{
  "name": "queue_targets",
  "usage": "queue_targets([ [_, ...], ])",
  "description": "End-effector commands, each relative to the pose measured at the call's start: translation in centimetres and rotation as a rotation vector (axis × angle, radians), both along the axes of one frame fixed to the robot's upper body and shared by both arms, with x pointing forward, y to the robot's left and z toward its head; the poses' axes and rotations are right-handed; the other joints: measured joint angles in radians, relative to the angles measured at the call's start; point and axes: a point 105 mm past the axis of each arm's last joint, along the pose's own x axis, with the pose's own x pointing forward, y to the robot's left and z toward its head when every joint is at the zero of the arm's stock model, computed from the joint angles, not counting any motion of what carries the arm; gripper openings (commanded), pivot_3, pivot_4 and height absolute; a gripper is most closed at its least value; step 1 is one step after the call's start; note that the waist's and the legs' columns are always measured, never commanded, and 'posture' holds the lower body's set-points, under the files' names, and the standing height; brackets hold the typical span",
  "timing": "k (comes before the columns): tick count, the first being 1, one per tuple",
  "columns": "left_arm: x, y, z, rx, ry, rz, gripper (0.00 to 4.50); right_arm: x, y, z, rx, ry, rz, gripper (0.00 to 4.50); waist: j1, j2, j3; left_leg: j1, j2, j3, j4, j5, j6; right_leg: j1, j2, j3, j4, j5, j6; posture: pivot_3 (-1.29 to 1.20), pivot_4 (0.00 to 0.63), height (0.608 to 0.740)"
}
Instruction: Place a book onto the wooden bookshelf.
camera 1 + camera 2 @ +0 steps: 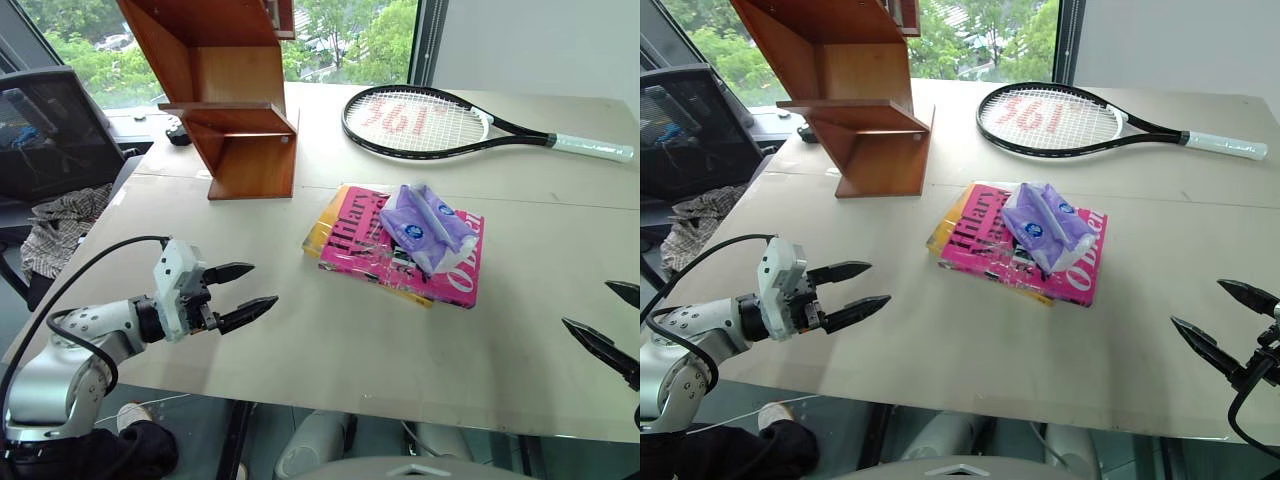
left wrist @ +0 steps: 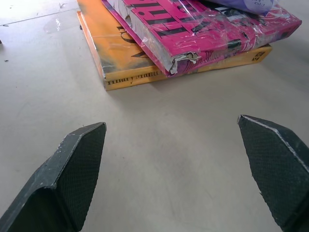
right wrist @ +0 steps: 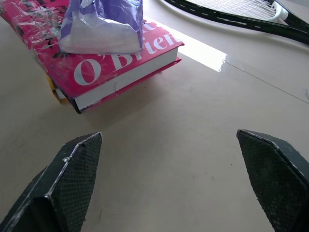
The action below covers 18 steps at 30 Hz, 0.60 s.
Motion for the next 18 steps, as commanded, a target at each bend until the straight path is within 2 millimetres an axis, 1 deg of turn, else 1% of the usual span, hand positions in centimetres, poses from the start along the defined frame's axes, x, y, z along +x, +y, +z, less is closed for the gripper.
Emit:
queue_targets([
  [1,0.5,-0.3,1.3,-0.004,-0.070,-0.012,4.50,0.4,0.9,1.0,-0.020,-0.061,0.015,4.42,0.000,0.000,0.000,0.000,0.000,0.000,0.000,0.000,0.000,0.000,0.000,0.000,0.000,0.000,0.000,0.00,0.150,0.740],
  [3,1.3,-1.5,2.0,-0.043,-0.103,-0.028,4.50,1.1,1.7,1.6,-0.034,-0.110,0.017,4.42,0.000,0.000,0.000,0.000,0.000,0.000,0.000,0.000,0.000,0.000,0.000,0.000,0.000,0.000,0.000,0.00,0.150,0.740],
  [5,1.9,-2.1,2.9,-0.078,-0.129,-0.036,4.50,1.7,2.0,2.1,-0.048,-0.152,-0.004,4.42,0.001,0.000,0.000,0.000,0.000,0.000,0.000,0.000,0.000,0.000,0.000,0.000,0.000,0.000,0.000,0.00,0.150,0.740],
  [7,2.0,-2.7,3.7,-0.104,-0.149,-0.060,4.50,2.3,2.1,2.7,-0.072,-0.180,-0.033,4.42,0.001,0.000,0.000,0.000,0.000,0.000,0.001,0.000,0.000,0.000,0.000,0.000,0.000,0.000,0.000,0.00,0.150,0.740],
  [9,1.6,-3.5,4.6,-0.150,-0.155,-0.109,4.50,2.8,2.5,3.4,-0.101,-0.207,-0.067,4.42,-0.002,0.000,0.000,0.000,0.000,0.000,0.001,0.000,0.000,0.000,0.000,0.000,0.000,0.000,0.000,0.00,0.150,0.740],
  [11,0.4,-4.5,4.9,-0.148,-0.146,-0.217,4.50,3.2,4.0,3.4,-0.092,-0.167,-0.013,4.42,-0.006,0.000,0.000,0.000,0.000,0.000,0.000,0.000,0.000,-0.001,0.000,0.000,0.000,0.000,0.000,0.00,0.150,0.740],
  [12,-0.5,-4.7,5.1,-0.138,-0.146,-0.280,4.50,3.3,5.7,3.6,-0.069,-0.148,0.066,4.42,-0.011,0.000,0.000,0.000,0.000,0.000,0.000,0.000,0.000,-0.001,0.000,0.001,0.000,0.000,0.000,0.00,0.150,0.740],
  [13,-1.0,-4.8,5.1,-0.130,-0.146,-0.320,4.50,3.2,6.9,3.7,-0.055,-0.133,0.120,4.42,-0.014,0.000,0.000,-0.001,0.000,0.001,0.000,0.000,0.000,-0.002,0.000,0.001,0.000,0.000,0.000,0.00,0.150,0.740],
  [15,-1.5,-4.8,5.5,-0.138,-0.140,-0.354,4.50,3.3,8.3,4.0,-0.064,-0.119,0.186,4.42,-0.016,0.000,0.001,-0.001,0.001,0.001,-0.001,0.000,0.000,-0.002,0.000,0.001,0.000,0.000,0.000,0.00,0.150,0.740],
  [18,-1.7,-4.5,5.7,-0.120,-0.143,-0.372,4.50,4.6,10.1,4.4,-0.080,-0.108,0.224,4.42,-0.018,0.000,0.001,-0.001,0.001,0.001,-0.001,0.000,0.000,-0.001,0.000,0.000,0.000,0.000,0.000,0.00,0.150,0.740],
])
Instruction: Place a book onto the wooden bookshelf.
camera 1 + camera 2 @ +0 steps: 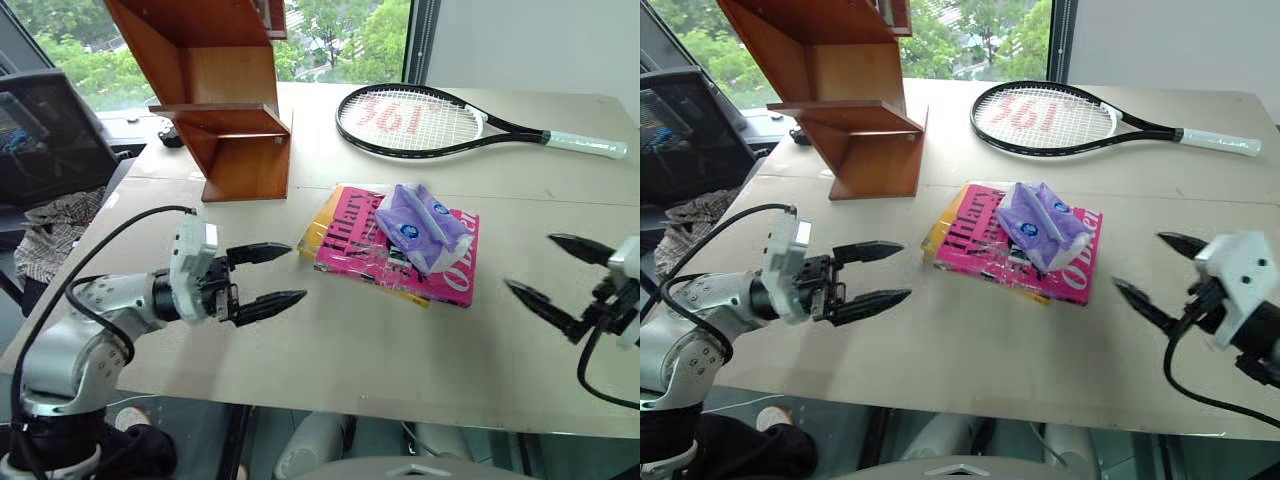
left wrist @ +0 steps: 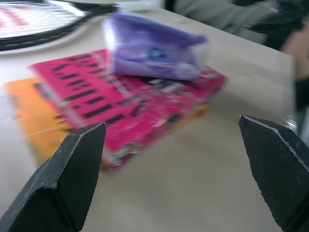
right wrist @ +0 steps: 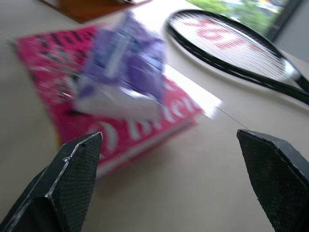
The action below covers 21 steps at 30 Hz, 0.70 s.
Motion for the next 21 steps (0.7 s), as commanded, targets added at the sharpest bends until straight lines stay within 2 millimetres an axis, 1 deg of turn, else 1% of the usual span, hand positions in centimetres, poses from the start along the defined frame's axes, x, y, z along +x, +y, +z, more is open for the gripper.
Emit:
queue_targets([
  [1,-0.6,0.2,1.0,0.017,-0.047,-0.043,4.50,1.2,3.1,0.6,0.011,0.005,0.084,4.42,-0.003,-0.001,0.001,0.000,0.000,0.001,0.000,0.000,0.000,0.000,0.000,0.000,0.000,0.001,-0.001,0.00,0.150,0.740],
  [2,-0.7,0.1,0.9,0.027,-0.050,-0.049,4.50,1.6,4.3,0.5,0.033,0.023,0.133,4.42,-0.006,-0.002,0.001,0.000,0.000,0.001,0.000,0.000,0.000,0.000,0.000,0.000,-0.001,0.001,-0.001,0.00,0.150,0.740],
  [4,-0.8,0.1,1.0,0.029,-0.052,-0.049,4.50,3.1,5.6,0.1,0.021,0.038,0.144,4.42,-0.009,-0.003,0.002,0.000,0.001,0.001,0.000,0.000,0.000,0.001,0.000,-0.001,-0.001,0.001,-0.001,0.00,0.150,0.740],
  [6,-0.8,0.3,1.1,0.030,-0.057,-0.043,4.50,4.9,6.2,-0.3,0.019,0.045,0.107,4.42,-0.012,-0.005,0.003,0.000,0.001,0.001,0.000,0.000,0.000,0.000,0.000,-0.001,-0.001,0.001,-0.001,0.00,0.150,0.740],
  [8,-0.7,0.4,1.2,0.036,-0.065,-0.035,4.50,6.9,6.7,-1.1,0.007,0.060,0.069,4.42,-0.012,-0.005,0.003,-0.002,0.001,0.001,0.000,0.000,0.000,-0.001,0.000,-0.001,-0.002,0.001,-0.001,0.00,0.150,0.740],
  [9,-0.6,0.5,1.2,0.037,-0.067,-0.034,4.50,7.6,6.9,-1.4,-0.004,0.064,0.055,4.42,-0.011,-0.005,0.003,-0.002,0.001,0.001,0.000,0.000,0.000,-0.001,0.000,-0.001,-0.002,0.001,-0.001,0.00,0.150,0.740],
  [11,-0.7,0.5,1.2,0.045,-0.074,-0.033,4.50,9.6,6.2,-2.4,-0.004,0.089,-0.045,4.42,-0.011,-0.005,0.003,-0.003,0.001,0.001,0.000,0.000,0.000,-0.002,0.000,-0.001,-0.002,0.001,-0.001,0.00,0.150,0.740],
  [12,-0.7,0.4,1.2,0.047,-0.077,-0.033,4.50,10.1,6.0,-2.8,-0.003,0.102,-0.070,4.19,-0.012,-0.006,0.003,-0.003,0.001,0.001,0.000,0.000,0.000,-0.002,0.000,-0.001,-0.002,0.001,-0.001,0.00,0.150,0.740],
  [14,-0.9,0.4,1.3,0.046,-0.084,-0.031,4.50,10.4,6.0,-3.4,-0.011,0.121,-0.073,3.54,-0.010,-0.005,0.003,-0.003,0.000,0.001,-0.001,0.000,0.000,-0.003,0.000,-0.001,-0.002,0.001,-0.001,0.00,0.150,0.740],
  [15,-1.0,0.3,1.4,0.045,-0.087,-0.031,4.50,10.3,6.0,-3.6,-0.018,0.125,-0.068,2.96,-0.011,-0.005,0.003,-0.003,0.000,0.001,-0.001,0.000,0.000,-0.003,0.000,-0.001,-0.002,0.001,-0.001,0.00,0.150,0.740],
  [16,-1.0,0.3,1.5,0.043,-0.090,-0.029,4.50,10.2,6.0,-3.6,-0.018,0.130,-0.059,2.56,-0.012,-0.006,0.003,-0.003,0.000,0.001,-0.001,0.000,0.000,-0.003,0.000,-0.001,-0.002,0.001,-0.001,0.00,0.150,0.740],
  [18,-1.1,0.2,1.5,0.042,-0.092,-0.029,4.50,10.0,6.0,-3.5,-0.014,0.134,-0.046,1.54,-0.012,-0.005,0.003,-0.003,0.000,0.001,-0.001,0.000,0.000,-0.003,0.000,-0.001,-0.001,0.001,-0.001,0.00,0.150,0.740],
  [19,-1.1,0.1,1.5,0.041,-0.092,-0.031,4.50,9.9,6.0,-3.4,-0.009,0.135,-0.039,1.06,-0.012,-0.005,0.003,-0.002,0.000,0.001,-0.001,0.000,0.000,-0.003,0.000,0.000,-0.001,0.001,-0.001,0.00,0.150,0.740],
  [20,-1.1,0.0,1.5,0.036,-0.091,-0.038,4.50,9.8,5.9,-3.1,0.001,0.131,-0.034,0.47,-0.012,-0.006,0.003,-0.002,0.000,0.001,0.000,0.000,0.000,-0.003,0.000,0.000,-0.001,0.001,-0.002,0.00,0.150,0.740],
  [21,-1.2,-0.3,1.5,0.029,-0.090,-0.047,4.50,9.6,5.7,-2.8,0.013,0.125,-0.033,0.04,-0.012,-0.005,0.003,-0.002,0.001,0.001,0.000,0.000,0.000,-0.002,0.000,0.000,0.000,0.001,-0.002,0.00,0.150,0.740],
])
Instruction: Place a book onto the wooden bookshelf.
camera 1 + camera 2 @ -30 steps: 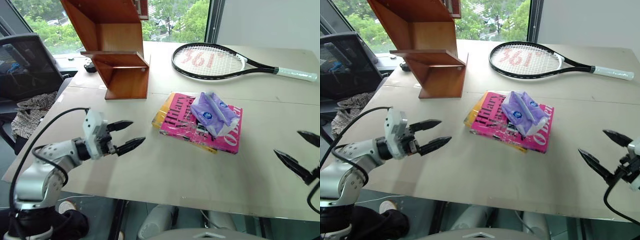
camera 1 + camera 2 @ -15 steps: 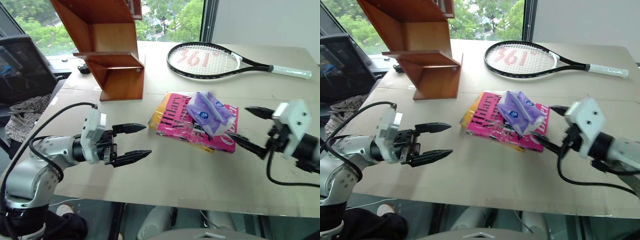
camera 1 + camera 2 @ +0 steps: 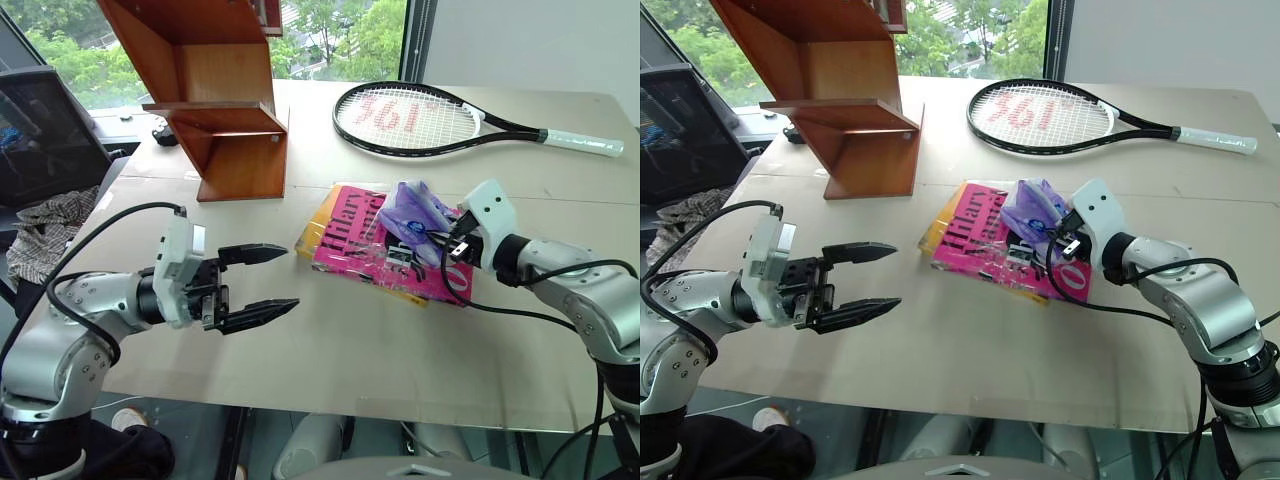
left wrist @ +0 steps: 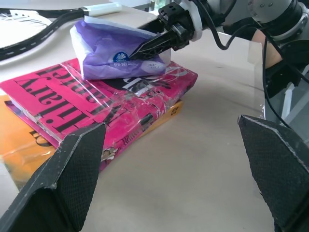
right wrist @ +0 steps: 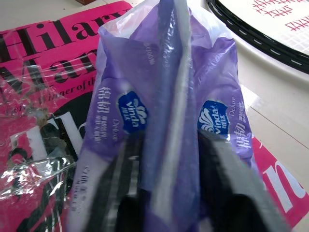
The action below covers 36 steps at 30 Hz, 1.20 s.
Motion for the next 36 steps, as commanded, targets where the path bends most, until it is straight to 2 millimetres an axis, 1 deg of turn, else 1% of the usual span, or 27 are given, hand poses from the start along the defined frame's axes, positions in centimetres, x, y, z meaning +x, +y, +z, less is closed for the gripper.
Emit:
queue_targets([
  [1,-0.6,-1.0,0.9,-0.015,-0.039,-0.044,4.50,-0.6,-0.9,1.1,0.025,-0.017,-0.004,0.04,0.001,0.000,0.000,0.000,0.000,0.000,0.000,0.000,0.000,0.000,0.000,0.000,0.000,0.000,0.000,0.00,0.150,0.740],
  [2,-0.7,-1.4,1.0,-0.023,-0.040,-0.059,4.50,-0.8,-1.4,1.7,0.045,-0.031,-0.015,0.04,0.002,0.000,0.000,0.000,0.000,0.000,0.000,0.000,0.000,0.000,0.000,0.000,0.000,0.000,0.000,0.00,0.150,0.740],
  [5,-0.8,-2.7,1.6,-0.056,-0.041,-0.105,4.50,-1.5,-4.5,3.0,0.090,-0.073,-0.124,0.04,0.011,0.000,0.000,-0.001,0.000,-0.001,0.000,0.000,0.000,0.000,0.000,-0.001,0.000,0.000,0.000,0.00,0.150,0.740],
  [7,-0.7,-4.0,1.9,-0.085,-0.030,-0.141,4.50,-2.0,-8.2,3.6,0.107,-0.114,-0.270,0.04,0.018,0.000,0.000,-0.002,-0.001,-0.001,0.000,0.000,0.000,0.000,0.000,-0.001,-0.001,0.000,0.000,0.00,0.150,0.740],
  [9,-0.5,-5.6,1.6,-0.095,-0.025,-0.184,4.50,-2.9,-12.5,3.0,0.034,-0.121,-0.447,0.04,0.029,0.000,0.000,-0.002,-0.001,-0.001,0.000,0.000,0.000,0.000,-0.001,-0.001,-0.001,0.000,0.000,0.00,0.150,0.740],
  [10,-0.2,-6.4,1.6,-0.105,-0.026,-0.198,4.50,-3.2,-13.9,2.6,0.007,-0.115,-0.504,0.04,0.031,0.000,0.000,-0.002,-0.001,-0.001,0.001,0.000,0.000,0.000,-0.001,-0.001,-0.001,0.000,0.000,0.00,0.150,0.740],
  [12,0.5,-7.7,1.5,-0.127,-0.040,-0.215,4.50,-3.7,-15.7,2.0,-0.003,-0.107,-0.570,0.04,0.026,0.000,0.000,-0.001,-0.001,0.000,0.001,0.000,0.000,0.000,-0.001,0.000,0.000,0.001,0.001,0.00,0.150,0.740],
  [14,0.9,-8.9,1.6,-0.153,-0.049,-0.241,4.50,-3.4,-17.1,1.2,-0.016,-0.097,-0.630,0.04,0.012,0.000,0.000,0.001,-0.001,0.003,0.002,0.000,0.000,0.000,0.000,0.002,0.002,0.001,0.002,0.00,0.150,0.740],
  [16,1.2,-9.8,1.7,-0.174,-0.051,-0.266,4.50,-2.9,-18.2,0.0,-0.017,-0.071,-0.674,0.04,0.000,0.001,0.000,0.002,0.001,0.007,0.002,0.000,0.000,0.000,0.001,0.006,0.002,0.003,0.002,0.00,0.150,0.740],
  [17,1.2,-10.2,1.8,-0.183,-0.052,-0.278,4.50,-2.7,-18.4,-0.6,0.003,-0.049,-0.671,0.04,-0.003,0.001,0.000,0.002,0.001,0.007,0.002,0.000,0.000,0.000,0.002,0.007,0.002,0.003,0.002,0.00,0.150,0.740],
  [20,1.0,-10.8,1.6,-0.188,-0.047,-0.307,4.50,-2.4,-19.0,-2.1,0.007,-0.018,-0.656,0.88,-0.004,0.001,0.000,0.003,0.002,0.011,0.002,0.000,0.000,0.000,0.002,0.010,0.002,0.004,0.003,0.00,0.150,0.740],
  [21,0.9,-10.8,1.5,-0.185,-0.045,-0.310,4.50,-2.6,-19.2,-2.0,-0.015,-0.027,-0.651,1.41,-0.004,0.001,0.000,0.003,0.002,0.011,0.002,0.000,0.000,0.000,0.002,0.010,0.001,0.004,0.003,0.00,0.150,0.740],
  [22,0.9,-10.7,1.4,-0.182,-0.043,-0.311,4.50,-2.8,-19.1,-1.6,-0.035,-0.039,-0.630,1.83,-0.002,0.001,0.000,0.002,0.002,0.011,0.002,0.000,0.000,-0.001,0.002,0.010,0.001,0.004,0.003,0.00,0.150,0.740],
  [23,0.9,-10.4,1.2,-0.177,-0.041,-0.308,4.50,-3.5,-18.2,0.3,0.011,-0.079,-0.556,2.37,-0.001,0.002,0.000,0.002,0.002,0.011,0.001,0.000,0.000,-0.002,0.002,0.010,0.001,0.004,0.003,0.00,0.150,0.740],
  [24,0.8,-10.2,1.2,-0.174,-0.041,-0.305,4.50,-4.2,-17.5,1.7,0.040,-0.107,-0.500,3.02,0.000,0.002,0.000,0.001,0.002,0.011,0.001,0.000,0.000,-0.002,0.002,0.010,0.001,0.004,0.003,0.00,0.150,0.740],
  [25,0.9,-9.8,1.1,-0.172,-0.037,-0.289,4.50,-5.3,-16.0,2.9,0.079,-0.109,-0.401,3.35,0.001,0.003,0.001,0.001,0.002,0.011,0.001,0.000,0.000,-0.002,0.002,0.010,0.001,0.004,0.003,0.00,0.150,0.740],
  [26,1.0,-9.5,1.1,-0.172,-0.035,-0.277,4.50,-6.1,-14.9,3.6,0.098,-0.103,-0.333,3.70,0.002,0.005,0.002,0.000,0.002,0.011,0.001,0.000,0.000,-0.002,0.002,0.010,0.000,0.004,0.003,0.00,0.150,0.740],
  [27,1.0,-9.1,0.9,-0.165,-0.030,-0.260,4.50,-7.0,-13.7,3.9,0.105,-0.082,-0.266,4.14,0.002,0.004,0.002,0.000,0.002,0.011,0.001,0.000,0.000,-0.002,0.002,0.010,0.000,0.004,0.003,0.00,0.150,0.740],
  [28,1.0,-8.5,0.7,-0.157,-0.027,-0.242,4.50,-7.4,-12.8,4.2,0.108,-0.071,-0.222,4.14,0.001,0.004,0.002,0.001,0.002,0.010,0.001,0.000,0.000,-0.002,0.003,0.009,0.000,0.004,0.003,0.00,0.150,0.740],
  [29,1.0,-8.0,0.5,-0.150,-0.022,-0.220,4.50,-7.5,-12.3,4.2,0.117,-0.059,-0.208,4.04,-0.001,0.003,0.002,0.001,0.003,0.010,0.001,0.000,0.000,-0.002,0.003,0.010,0.000,0.004,0.003,0.00,0.150,0.740],
  [30,1.1,-7.6,0.5,-0.146,-0.019,-0.205,4.50,-7.5,-11.9,4.3,0.124,-0.050,-0.201,3.80,-0.002,0.000,0.001,0.002,0.003,0.011,0.001,0.000,0.000,-0.001,0.003,0.010,0.000,0.004,0.003,0.00,0.150,0.740],
  [31,1.0,-7.0,0.4,-0.143,-0.019,-0.179,4.50,-7.5,-11.1,3.6,0.076,-0.027,-0.174,3.31,-0.001,-0.001,0.002,0.002,0.005,0.012,0.001,0.000,0.000,0.000,0.006,0.011,-0.001,0.005,0.002,0.00,0.150,0.740],
  [32,0.9,-6.5,0.5,-0.141,-0.019,-0.157,4.50,-7.4,-10.6,2.9,0.032,-0.009,-0.160,3.01,0.000,-0.001,0.002,0.002,0.006,0.012,0.002,0.000,0.000,0.000,0.006,0.010,-0.001,0.006,0.002,0.00,0.150,0.740],
  [33,0.8,-6.0,0.4,-0.135,-0.017,-0.136,4.50,-7.0,-10.2,2.1,-0.002,0.003,-0.160,2.53,0.001,-0.001,0.002,0.002,0.006,0.012,0.002,0.000,0.000,0.000,0.006,0.011,-0.001,0.006,0.002,0.00,0.150,0.740],
  [34,0.7,-5.5,0.4,-0.129,-0.017,-0.120,4.50,-6.7,-9.9,1.5,-0.026,0.012,-0.160,1.96,0.001,-0.001,0.002,0.003,0.006,0.013,0.002,0.000,0.000,0.000,0.006,0.011,-0.001,0.006,0.002,0.00,0.150,0.740],
  [36,0.4,-4.7,0.3,-0.121,-0.011,-0.085,4.50,-5.6,-9.4,0.3,-0.067,0.020,-0.169,1.05,0.002,-0.001,0.002,0.002,0.007,0.013,0.002,0.000,0.000,0.000,0.007,0.011,-0.001,0.006,0.002,0.00,0.150,0.740],
])
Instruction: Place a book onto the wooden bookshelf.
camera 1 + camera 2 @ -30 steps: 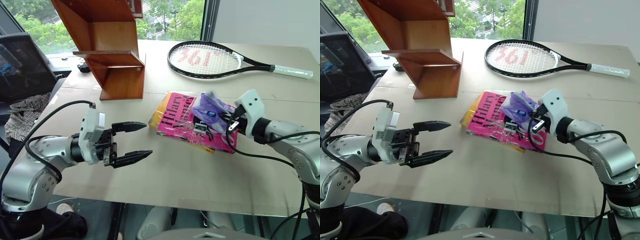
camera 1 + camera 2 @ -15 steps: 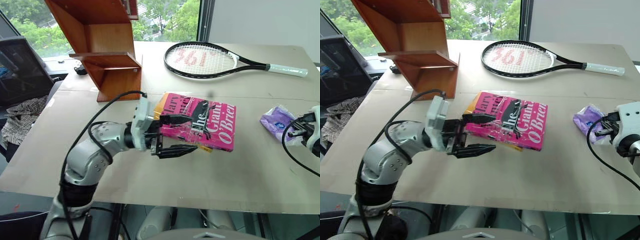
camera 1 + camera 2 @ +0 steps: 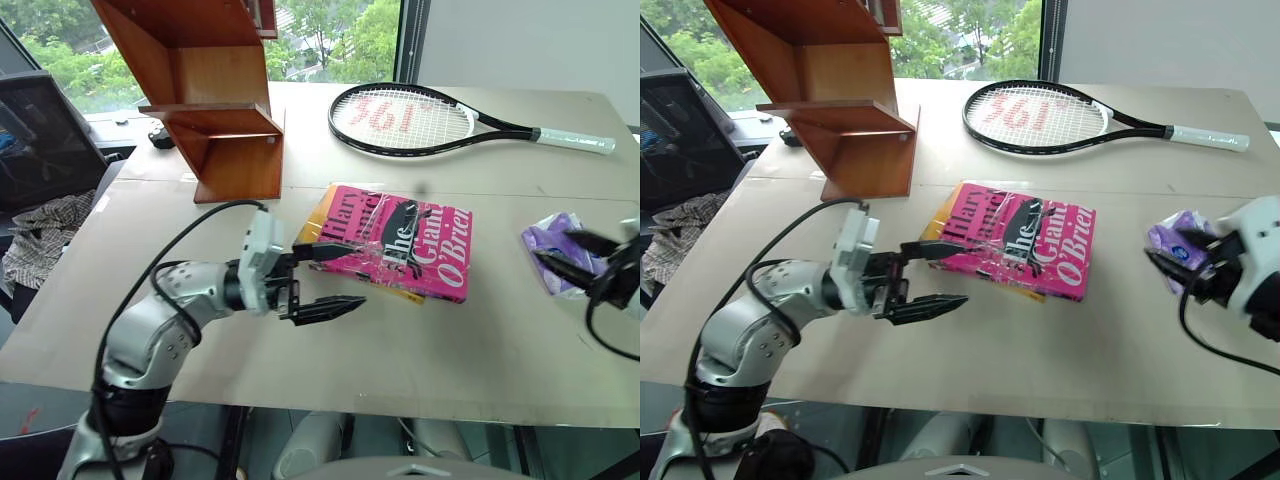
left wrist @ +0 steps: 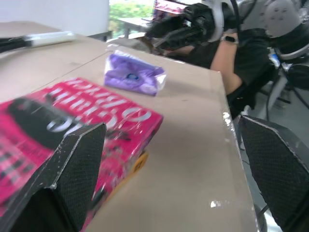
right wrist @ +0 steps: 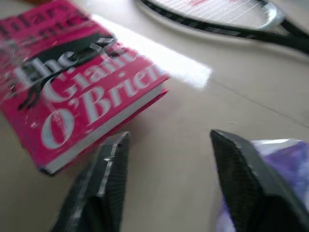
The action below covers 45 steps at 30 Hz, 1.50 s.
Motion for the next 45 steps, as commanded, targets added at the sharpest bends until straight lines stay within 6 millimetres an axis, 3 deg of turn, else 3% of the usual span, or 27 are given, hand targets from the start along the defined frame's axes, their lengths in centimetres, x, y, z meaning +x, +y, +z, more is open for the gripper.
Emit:
queue_targets([
  [1,-1.0,1.1,1.1,-0.003,-0.045,0.031,4.50,1.7,0.9,-1.2,-0.096,-0.022,-0.006,0.41,0.000,0.000,0.000,0.000,0.000,0.001,0.000,0.000,0.000,0.000,0.000,0.000,0.000,0.000,0.000,0.00,0.150,0.740],
  [2,-1.2,1.4,0.9,0.008,-0.041,0.045,4.50,2.1,1.1,-1.8,-0.117,-0.013,0.000,0.07,0.000,0.000,0.000,0.000,0.000,0.001,0.000,0.000,0.000,0.000,0.000,0.000,0.000,0.000,0.000,0.00,0.150,0.740],
  [3,-1.3,1.7,0.7,0.018,-0.037,0.060,4.50,2.6,1.1,-2.3,-0.145,-0.010,-0.005,0.01,-0.001,0.000,0.000,0.000,0.000,0.001,0.000,0.000,0.000,0.000,0.000,0.000,0.000,0.000,0.000,0.00,0.150,0.740],
  [12,-2.5,3.0,-0.3,0.047,-0.014,0.159,4.50,6.0,3.8,-3.4,-0.174,-0.033,0.076,0.01,0.000,0.000,0.001,-0.001,0.000,0.001,-0.002,0.000,0.000,-0.002,0.000,0.001,-0.002,0.000,0.000,0.00,0.150,0.740],
  [20,-3.2,4.0,-0.5,0.062,0.002,0.216,4.50,6.5,7.5,-2.6,-0.155,-0.053,0.147,0.01,-0.002,0.001,0.001,-0.001,0.001,0.001,-0.003,0.000,0.000,-0.002,0.001,0.001,-0.002,0.000,0.000,0.00,0.150,0.740],
  [30,-3.7,4.8,-1.1,0.062,0.037,0.263,4.50,6.2,10.6,-2.9,-0.191,-0.037,0.152,0.01,-0.001,0.001,0.001,-0.001,0.001,0.001,-0.003,0.000,0.000,-0.002,0.001,0.001,-0.003,0.000,0.000,0.00,0.150,0.740],
  [33,-3.7,5.1,-1.6,0.051,0.068,0.285,4.50,6.3,10.1,-2.8,-0.189,-0.042,0.139,0.01,-0.001,0.001,0.001,-0.001,0.001,0.001,-0.003,0.000,0.000,-0.002,0.001,0.001,-0.003,0.000,0.000,0.00,0.150,0.740],
  [38,-3.8,5.4,-3.0,-0.044,0.210,0.378,4.50,5.2,7.0,-1.2,-0.106,-0.099,0.186,0.01,0.005,0.001,0.002,-0.001,0.000,0.001,-0.003,0.000,0.000,-0.002,0.001,0.001,-0.004,0.000,0.000,0.00,0.150,0.740],
  [45,-3.5,4.0,-4.7,-0.258,0.491,0.477,4.50,-0.9,3.2,-0.6,0.043,-0.089,0.422,3.27,0.021,0.002,0.002,0.000,0.001,0.003,-0.003,-0.001,0.001,-0.001,0.001,0.002,-0.003,0.000,0.000,0.00,0.150,0.740],
])
